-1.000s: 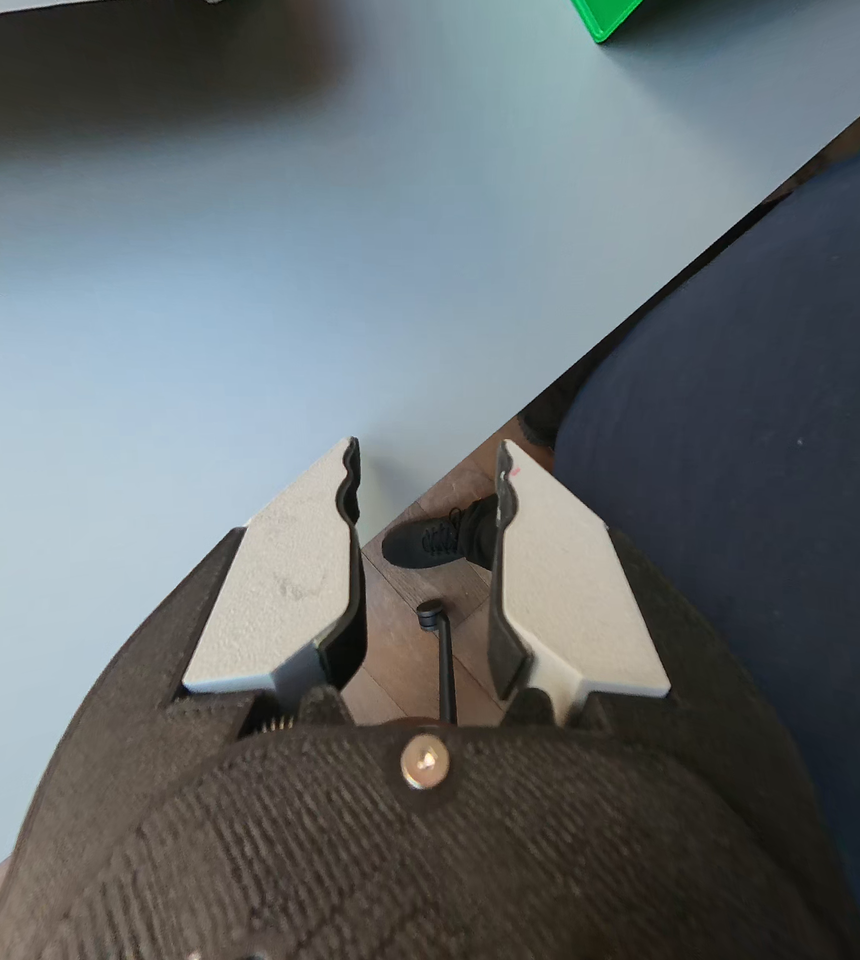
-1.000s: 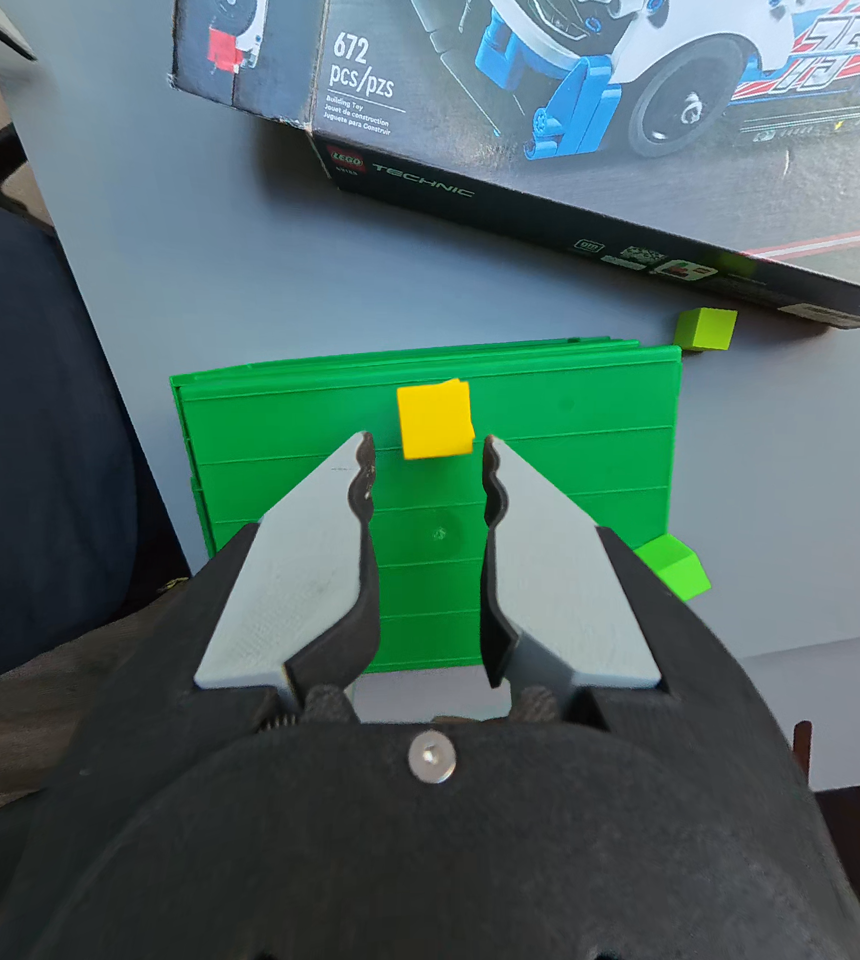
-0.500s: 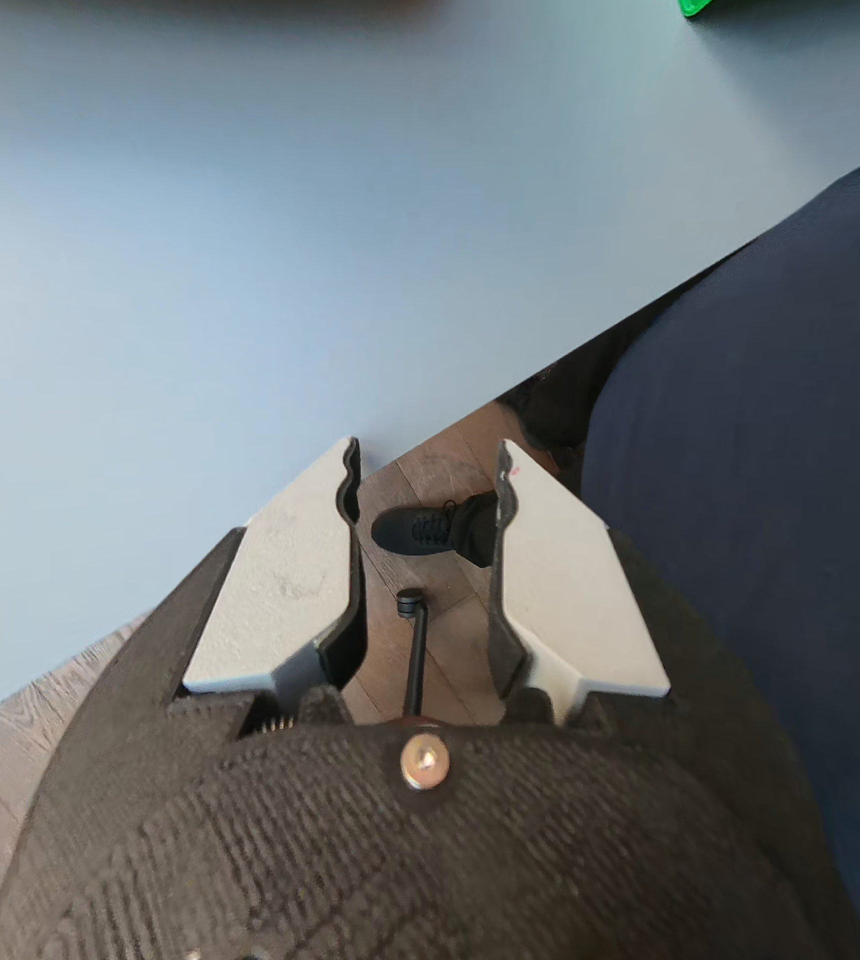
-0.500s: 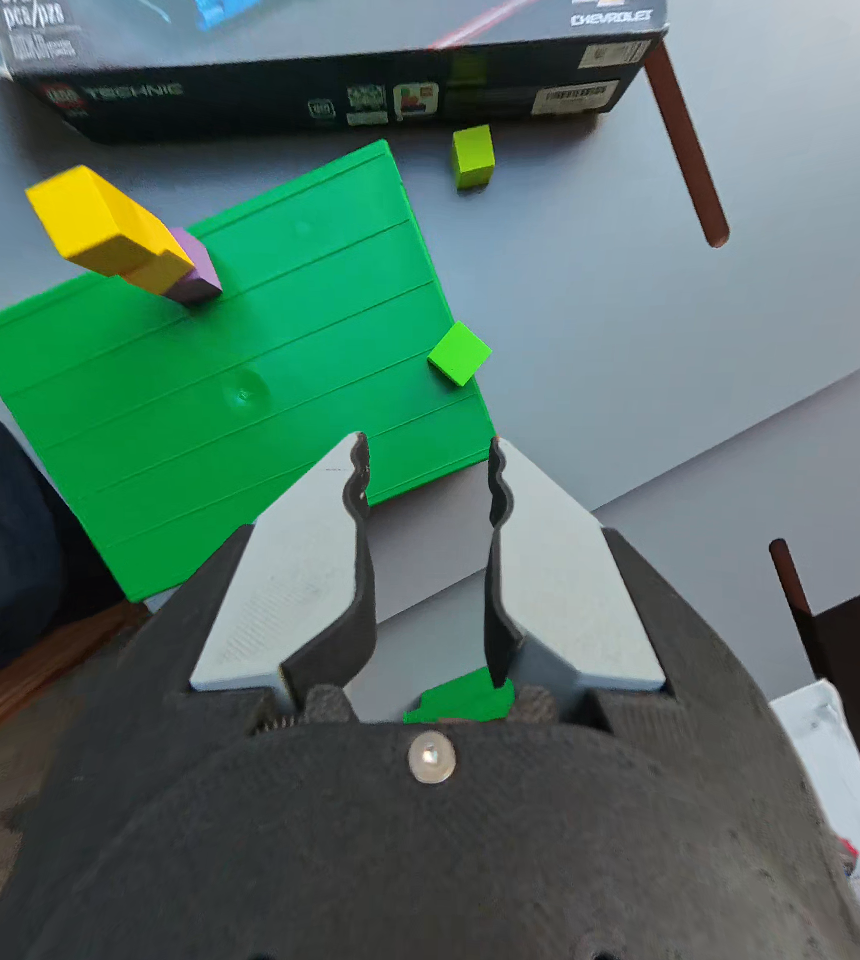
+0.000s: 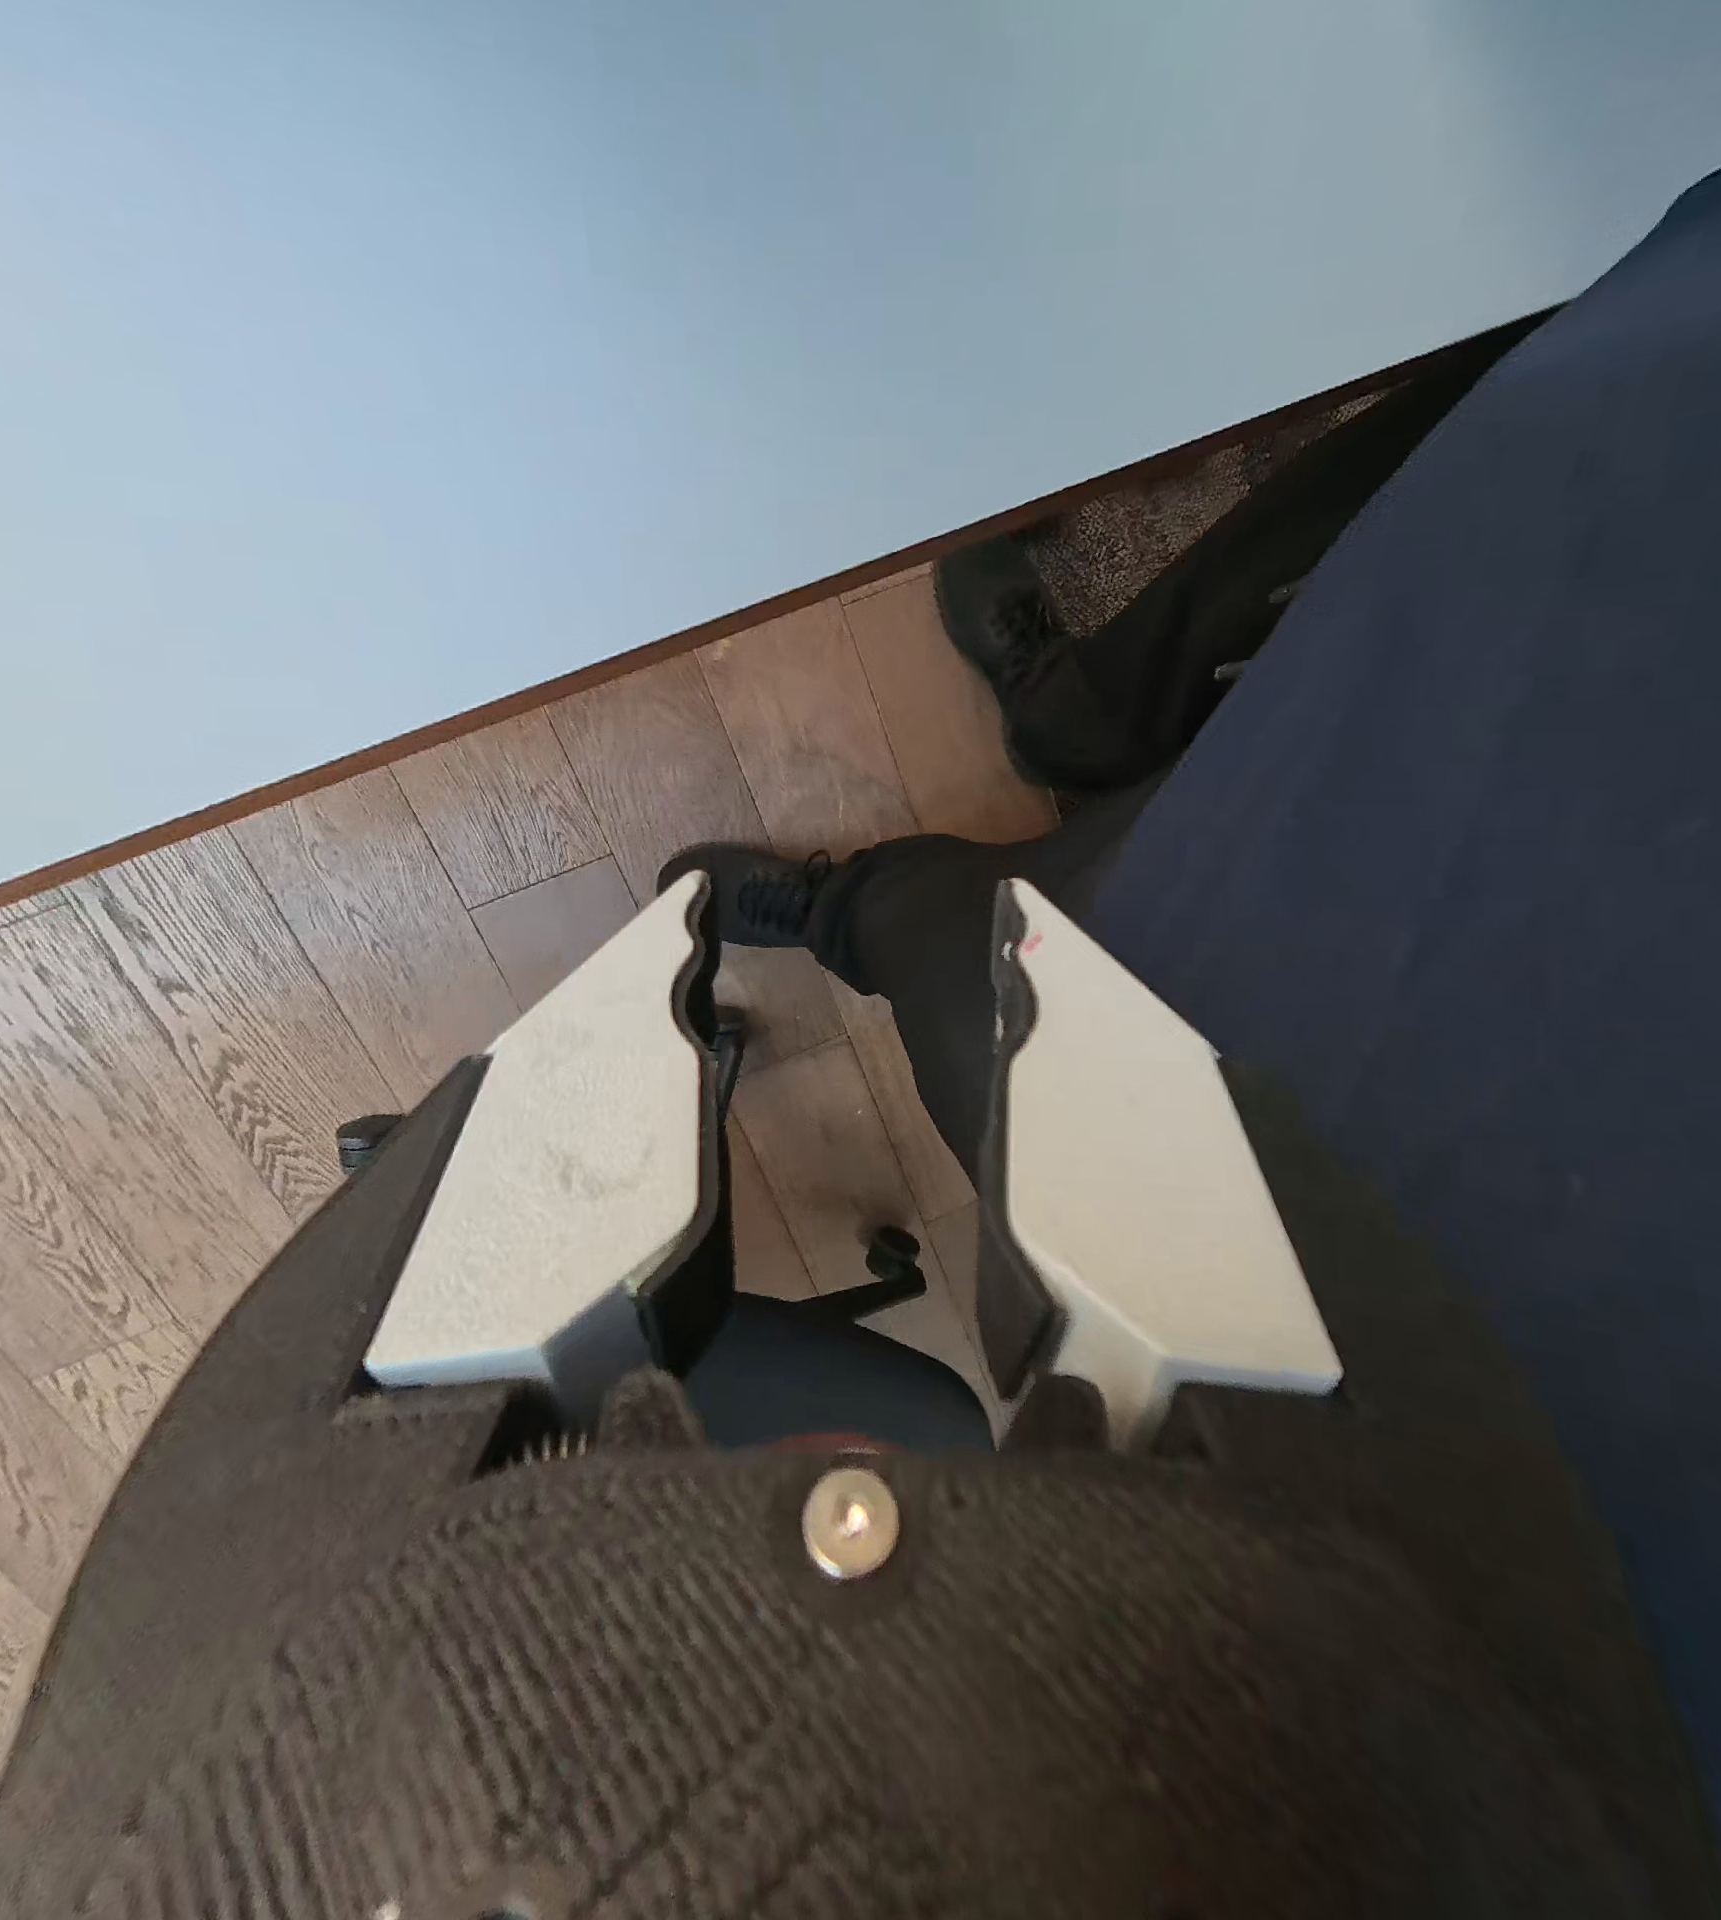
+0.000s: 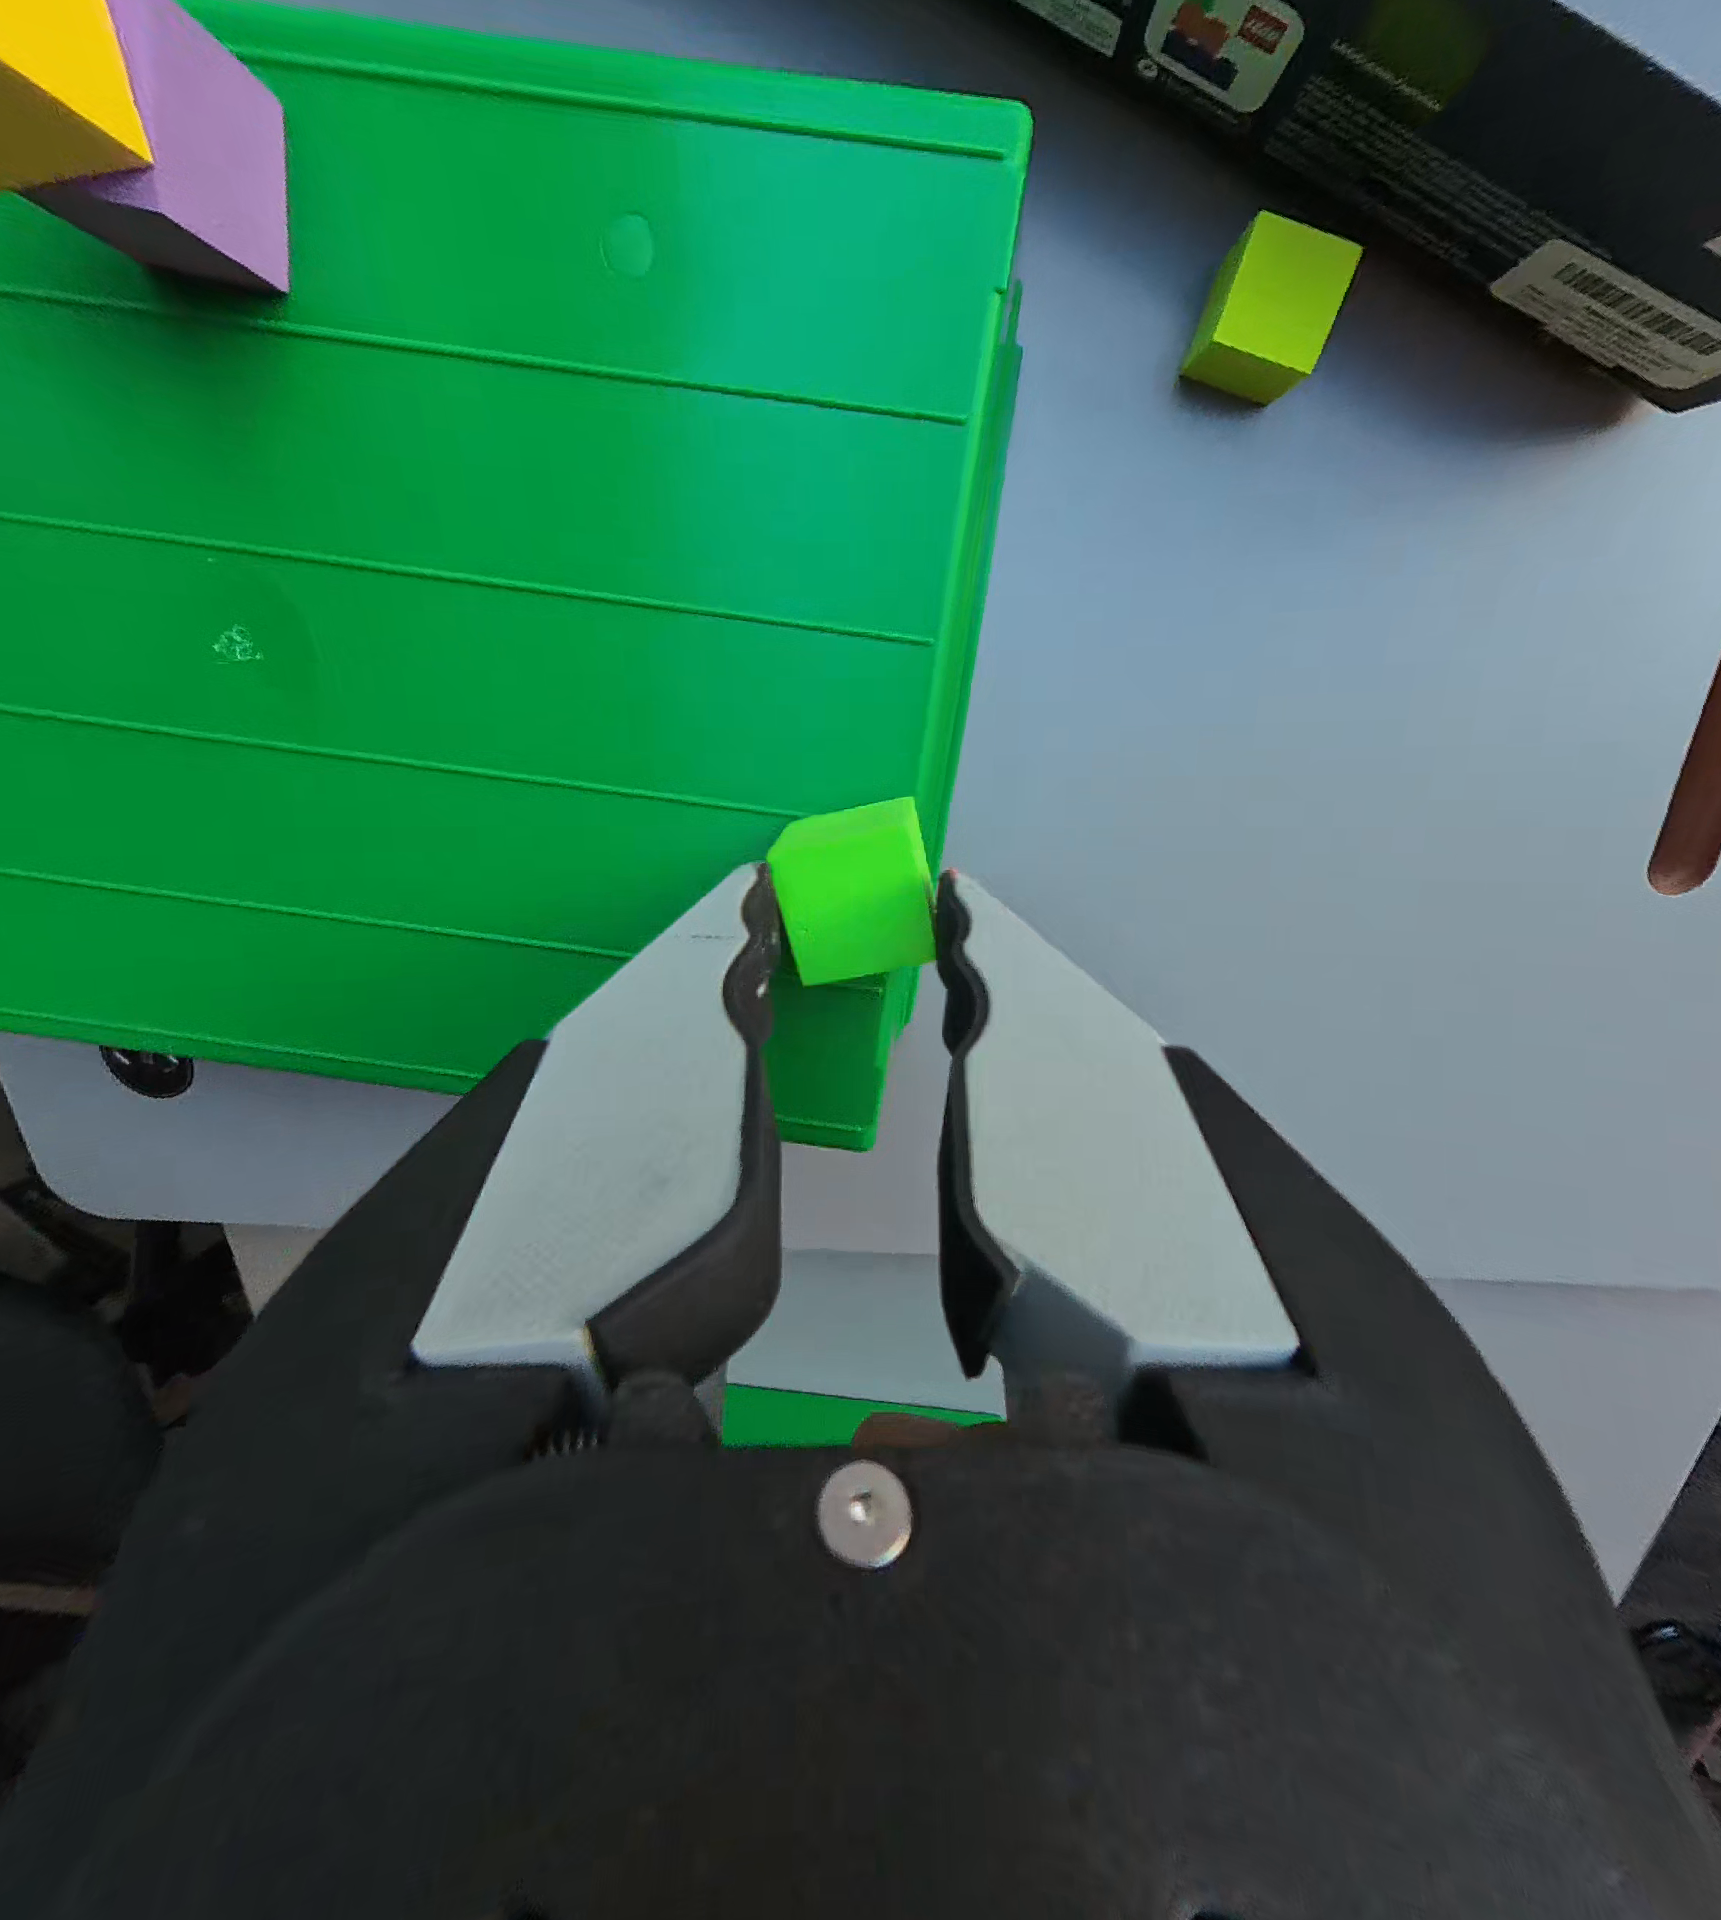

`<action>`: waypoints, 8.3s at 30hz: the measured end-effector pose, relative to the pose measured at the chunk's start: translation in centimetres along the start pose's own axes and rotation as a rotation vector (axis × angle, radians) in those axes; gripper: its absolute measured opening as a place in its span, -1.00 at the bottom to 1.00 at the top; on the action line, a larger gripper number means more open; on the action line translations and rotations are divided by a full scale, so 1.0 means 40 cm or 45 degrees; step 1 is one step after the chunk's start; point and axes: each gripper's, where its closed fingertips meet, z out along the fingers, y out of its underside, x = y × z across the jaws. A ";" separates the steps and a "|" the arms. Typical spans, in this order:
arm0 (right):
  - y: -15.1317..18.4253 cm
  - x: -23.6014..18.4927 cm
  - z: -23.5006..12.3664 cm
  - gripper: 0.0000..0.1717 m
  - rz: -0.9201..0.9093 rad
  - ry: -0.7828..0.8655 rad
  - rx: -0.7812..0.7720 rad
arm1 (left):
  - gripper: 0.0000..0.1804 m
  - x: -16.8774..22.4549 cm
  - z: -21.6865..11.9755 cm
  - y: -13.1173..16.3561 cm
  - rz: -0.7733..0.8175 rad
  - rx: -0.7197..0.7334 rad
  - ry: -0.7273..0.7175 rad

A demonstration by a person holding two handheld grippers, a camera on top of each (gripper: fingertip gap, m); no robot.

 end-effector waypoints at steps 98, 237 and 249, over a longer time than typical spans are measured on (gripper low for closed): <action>-0.308 -0.197 -0.271 -0.69 0.314 0.117 0.343 | -0.47 -0.058 0.008 -0.122 0.272 0.115 0.149; -0.124 -0.316 -0.224 -1.00 0.988 0.751 0.682 | -0.91 -0.027 -0.024 -0.279 0.465 0.240 0.474; -0.122 -0.076 -0.086 -0.50 0.977 0.555 0.502 | -0.91 0.008 -0.044 -0.254 0.269 0.177 0.352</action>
